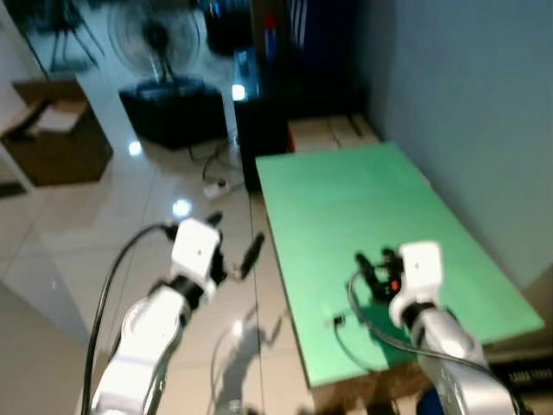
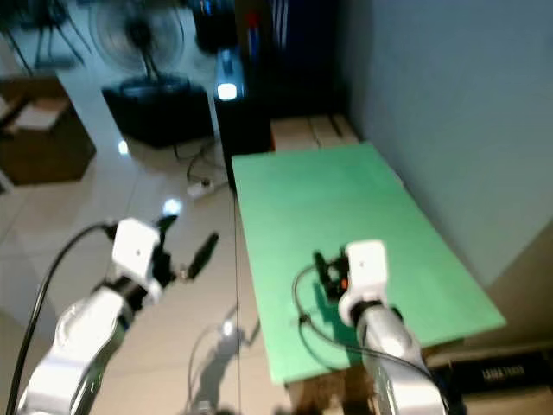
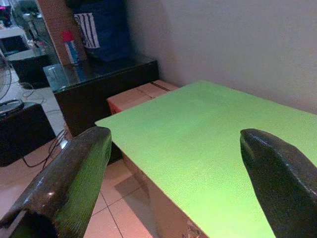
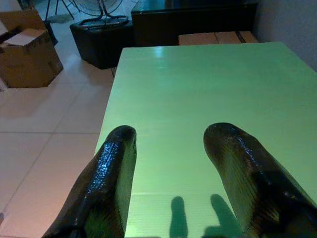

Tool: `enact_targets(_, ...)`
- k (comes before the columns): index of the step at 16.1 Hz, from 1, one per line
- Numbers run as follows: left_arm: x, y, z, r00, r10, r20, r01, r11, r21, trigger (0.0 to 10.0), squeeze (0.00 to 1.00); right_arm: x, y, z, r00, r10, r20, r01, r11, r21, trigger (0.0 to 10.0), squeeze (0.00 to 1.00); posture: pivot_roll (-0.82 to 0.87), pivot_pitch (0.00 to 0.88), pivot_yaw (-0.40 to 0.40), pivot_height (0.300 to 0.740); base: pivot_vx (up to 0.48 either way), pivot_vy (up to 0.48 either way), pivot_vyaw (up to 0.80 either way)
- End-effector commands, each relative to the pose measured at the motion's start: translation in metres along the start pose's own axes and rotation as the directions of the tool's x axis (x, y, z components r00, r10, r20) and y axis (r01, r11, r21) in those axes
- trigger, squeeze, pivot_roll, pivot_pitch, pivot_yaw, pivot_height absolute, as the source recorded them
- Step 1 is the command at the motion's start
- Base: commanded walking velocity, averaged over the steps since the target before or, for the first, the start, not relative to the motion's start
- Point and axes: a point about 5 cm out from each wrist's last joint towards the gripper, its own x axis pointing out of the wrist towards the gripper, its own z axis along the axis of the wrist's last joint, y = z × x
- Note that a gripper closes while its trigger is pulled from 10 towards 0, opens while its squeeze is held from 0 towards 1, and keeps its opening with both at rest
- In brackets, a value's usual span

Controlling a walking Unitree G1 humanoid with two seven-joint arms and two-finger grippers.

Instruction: Hang keys on a hook

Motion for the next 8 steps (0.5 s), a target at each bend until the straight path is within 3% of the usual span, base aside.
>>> enact_targets(1,0.0,-0.004,0.0,0.999,-0.031,-0.009,0.031,1.0,-0.001,10.0,0.0,-0.002,-0.005,-0.002,1.0,0.002,-0.019,-0.002,1.0,-0.019,10.0,0.0,-0.06,0.0,0.059,0.74,0.0,0.0,0.0)
enact_targets(2,-0.002,-0.005,-0.004,0.998,-0.053,-0.036,0.053,0.999,-0.011,10.0,0.0,-0.001,-0.003,-0.003,0.999,0.031,-0.04,-0.033,0.999,-0.034,10.0,0.0,-0.06,0.0,0.06,0.74,0.0,0.0,0.0)
enact_targets(3,-0.003,-0.007,-0.007,0.995,-0.078,-0.057,0.077,0.997,-0.023,10.0,0.0,0.0,-0.002,-0.003,0.997,0.051,-0.051,-0.052,0.998,-0.023,10.0,0.58,-0.06,0.0,0.061,0.74,0.0,0.0,0.0)
enact_targets(4,-0.003,-0.008,-0.007,0.994,-0.097,-0.059,0.096,0.995,-0.023,10.0,0.0,0.001,-0.003,-0.004,0.996,0.062,-0.064,-0.063,0.998,-0.023,10.0,0.76,-0.06,0.0,0.064,0.74,0.0,0.0,0.0)
enact_targets(5,-0.004,-0.013,-0.006,0.985,-0.161,-0.057,0.16,0.987,-0.024,10.0,0.0,0.009,-0.002,-0.01,0.979,0.133,-0.151,-0.138,0.99,-0.024,10.0,1.0,-0.06,0.0,0.069,0.74,0.0,0.0,0.0)
enact_targets(8,-0.001,-0.014,-0.002,0.974,-0.218,-0.056,0.218,0.976,-0.016,10.0,0.0,0.03,0.0,-0.022,0.941,0.216,-0.26,-0.217,0.976,0.027,10.0,1.0,-0.05,0.013,0.078,0.74,0.0,0.0,0.0)
